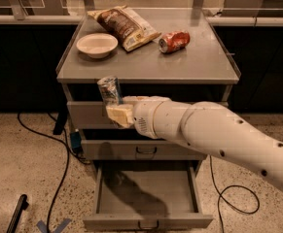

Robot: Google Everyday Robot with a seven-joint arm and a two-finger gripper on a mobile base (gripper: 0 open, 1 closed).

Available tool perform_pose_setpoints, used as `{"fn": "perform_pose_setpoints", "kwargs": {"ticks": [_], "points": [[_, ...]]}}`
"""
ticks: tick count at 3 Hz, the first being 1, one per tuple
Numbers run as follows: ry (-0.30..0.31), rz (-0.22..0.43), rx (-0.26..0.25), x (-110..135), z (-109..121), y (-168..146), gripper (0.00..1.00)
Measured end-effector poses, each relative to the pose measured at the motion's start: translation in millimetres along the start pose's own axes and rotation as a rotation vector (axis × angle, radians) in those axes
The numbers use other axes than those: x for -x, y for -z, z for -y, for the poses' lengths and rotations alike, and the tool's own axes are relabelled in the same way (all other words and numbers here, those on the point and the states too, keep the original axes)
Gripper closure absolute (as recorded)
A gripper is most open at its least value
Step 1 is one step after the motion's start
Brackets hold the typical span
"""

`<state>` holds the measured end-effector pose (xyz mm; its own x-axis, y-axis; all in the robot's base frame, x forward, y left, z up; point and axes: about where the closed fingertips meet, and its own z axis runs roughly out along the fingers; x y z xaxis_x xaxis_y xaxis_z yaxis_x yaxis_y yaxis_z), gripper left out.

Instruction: Pick redbull can from bottom drawer and place on counter

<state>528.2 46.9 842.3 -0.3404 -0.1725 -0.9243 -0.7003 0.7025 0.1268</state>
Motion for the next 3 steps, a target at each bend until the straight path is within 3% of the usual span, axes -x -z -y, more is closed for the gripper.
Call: {"fn": "perform_pose_setpoints", "kwargs": {"ticks": [1,3], "points": [[-0.003,0.022,-0.049,6.3,17.2,-0.9,1.00],[-0.023,0.085,-0.151,31.2,93.4,-25.4,1.00]]}}
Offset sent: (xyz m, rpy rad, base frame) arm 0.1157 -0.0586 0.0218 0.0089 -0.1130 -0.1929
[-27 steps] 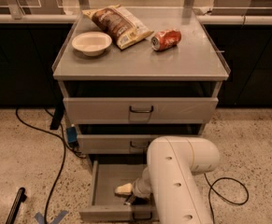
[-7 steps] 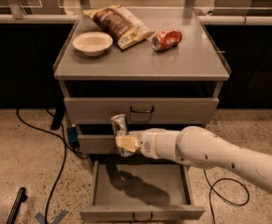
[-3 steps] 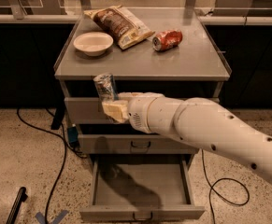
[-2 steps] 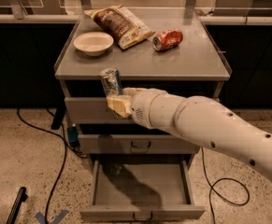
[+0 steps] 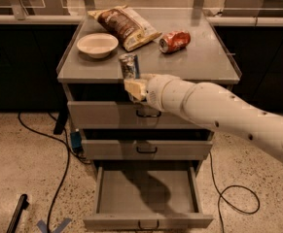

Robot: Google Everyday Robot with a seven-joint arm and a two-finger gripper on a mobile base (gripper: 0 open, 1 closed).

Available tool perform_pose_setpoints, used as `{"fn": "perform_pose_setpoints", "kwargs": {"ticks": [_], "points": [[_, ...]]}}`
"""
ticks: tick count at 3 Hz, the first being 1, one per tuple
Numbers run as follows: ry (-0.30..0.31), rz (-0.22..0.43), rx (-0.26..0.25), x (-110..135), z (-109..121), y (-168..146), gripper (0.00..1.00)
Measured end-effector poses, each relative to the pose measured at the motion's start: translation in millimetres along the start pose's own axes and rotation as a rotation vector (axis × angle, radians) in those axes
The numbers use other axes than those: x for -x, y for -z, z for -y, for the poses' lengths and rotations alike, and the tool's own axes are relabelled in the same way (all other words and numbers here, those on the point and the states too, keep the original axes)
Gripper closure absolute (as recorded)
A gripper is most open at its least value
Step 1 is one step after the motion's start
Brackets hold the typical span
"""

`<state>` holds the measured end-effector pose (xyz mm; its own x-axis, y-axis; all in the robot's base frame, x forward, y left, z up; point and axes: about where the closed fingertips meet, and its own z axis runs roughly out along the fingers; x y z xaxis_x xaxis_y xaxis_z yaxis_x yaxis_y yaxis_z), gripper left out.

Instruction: Pick redbull can from bottom drawer and place on counter

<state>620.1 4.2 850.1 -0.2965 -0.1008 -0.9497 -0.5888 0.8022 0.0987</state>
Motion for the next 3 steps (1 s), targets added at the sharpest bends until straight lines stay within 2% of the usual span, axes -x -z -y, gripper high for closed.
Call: {"fn": "perform_pose_setpoints", "kwargs": {"ticks": [1,2,3], "points": [[-0.008,0.010,-0.020,14.8,28.6,-24.0,1.00],[0.016,0.008,-0.047,43.9,43.9,-34.5,1.00],[0.064,0.014,-0.091,80.6,52.6,-27.3,1.00]]}}
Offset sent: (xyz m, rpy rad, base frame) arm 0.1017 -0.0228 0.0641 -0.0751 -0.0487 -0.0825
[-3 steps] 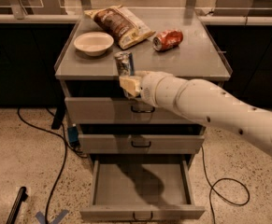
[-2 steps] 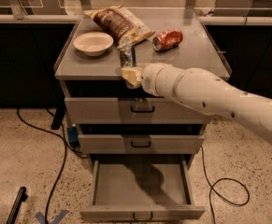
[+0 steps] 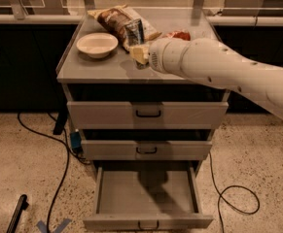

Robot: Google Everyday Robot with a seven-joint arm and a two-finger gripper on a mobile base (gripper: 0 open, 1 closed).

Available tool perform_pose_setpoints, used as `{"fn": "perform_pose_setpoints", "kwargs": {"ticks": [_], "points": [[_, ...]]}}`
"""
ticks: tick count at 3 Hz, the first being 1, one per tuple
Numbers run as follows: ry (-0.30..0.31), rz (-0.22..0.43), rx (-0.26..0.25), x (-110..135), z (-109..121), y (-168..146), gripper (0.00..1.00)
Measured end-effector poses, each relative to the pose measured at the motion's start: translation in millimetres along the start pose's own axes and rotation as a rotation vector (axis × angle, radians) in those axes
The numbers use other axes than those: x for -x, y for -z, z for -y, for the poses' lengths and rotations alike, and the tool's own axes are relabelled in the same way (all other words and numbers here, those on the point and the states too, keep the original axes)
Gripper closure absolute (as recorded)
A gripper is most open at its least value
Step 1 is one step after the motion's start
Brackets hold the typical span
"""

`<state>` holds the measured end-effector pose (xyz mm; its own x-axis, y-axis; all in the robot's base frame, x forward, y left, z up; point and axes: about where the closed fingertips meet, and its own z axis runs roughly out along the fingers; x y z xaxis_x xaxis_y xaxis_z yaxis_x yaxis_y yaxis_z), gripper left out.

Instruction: Pick redbull can from bottom drawer and place on counter

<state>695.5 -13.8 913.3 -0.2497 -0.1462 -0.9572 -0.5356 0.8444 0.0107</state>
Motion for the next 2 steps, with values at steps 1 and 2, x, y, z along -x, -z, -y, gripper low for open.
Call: {"fn": "perform_pose_setpoints", "kwargs": {"ticks": [1,2], "points": [[0.009,-0.006,-0.027,11.8,13.4,-1.6,1.00],[-0.039,-0.032,-0.044,-12.3,26.4,-18.8,1.00]]}}
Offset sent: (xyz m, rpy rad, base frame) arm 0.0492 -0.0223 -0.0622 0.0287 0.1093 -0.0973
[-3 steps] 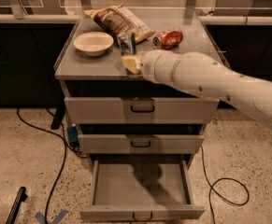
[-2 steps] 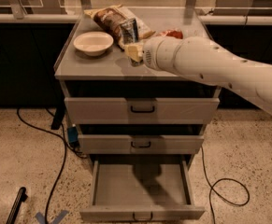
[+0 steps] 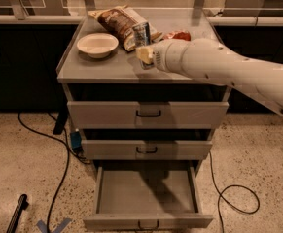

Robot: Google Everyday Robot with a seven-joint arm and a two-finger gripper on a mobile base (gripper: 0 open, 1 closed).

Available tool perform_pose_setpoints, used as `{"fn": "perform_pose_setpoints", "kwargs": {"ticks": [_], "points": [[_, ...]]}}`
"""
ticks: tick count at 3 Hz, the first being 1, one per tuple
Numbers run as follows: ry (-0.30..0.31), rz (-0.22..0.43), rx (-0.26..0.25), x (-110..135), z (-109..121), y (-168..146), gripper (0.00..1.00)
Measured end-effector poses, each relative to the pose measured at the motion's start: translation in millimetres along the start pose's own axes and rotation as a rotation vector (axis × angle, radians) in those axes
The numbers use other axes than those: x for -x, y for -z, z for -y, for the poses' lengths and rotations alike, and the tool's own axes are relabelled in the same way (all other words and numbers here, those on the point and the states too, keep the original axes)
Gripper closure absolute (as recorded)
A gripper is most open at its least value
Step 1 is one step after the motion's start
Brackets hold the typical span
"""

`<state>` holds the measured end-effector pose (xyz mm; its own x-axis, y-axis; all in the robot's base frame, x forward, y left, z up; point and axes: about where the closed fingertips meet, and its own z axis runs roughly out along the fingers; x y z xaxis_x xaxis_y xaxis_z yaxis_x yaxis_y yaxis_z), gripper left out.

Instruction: Pick redbull can from bottom drawer and place on counter

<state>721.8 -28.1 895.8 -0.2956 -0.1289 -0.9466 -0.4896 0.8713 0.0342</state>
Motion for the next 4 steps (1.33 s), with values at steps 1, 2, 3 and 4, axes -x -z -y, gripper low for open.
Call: {"fn": "perform_pose_setpoints", "kwargs": {"ticks": [1,2,3,4], "points": [[-0.053,-0.027,-0.011,-29.2,10.6,-20.3,1.00],[-0.058,-0.029,-0.012,-30.2,11.5,-23.3,1.00],[-0.074,-0.049,-0.017,-38.7,16.7,-42.4,1.00],[-0.073,-0.052,-0.019,-35.9,17.3,-42.7,0.81]]}}
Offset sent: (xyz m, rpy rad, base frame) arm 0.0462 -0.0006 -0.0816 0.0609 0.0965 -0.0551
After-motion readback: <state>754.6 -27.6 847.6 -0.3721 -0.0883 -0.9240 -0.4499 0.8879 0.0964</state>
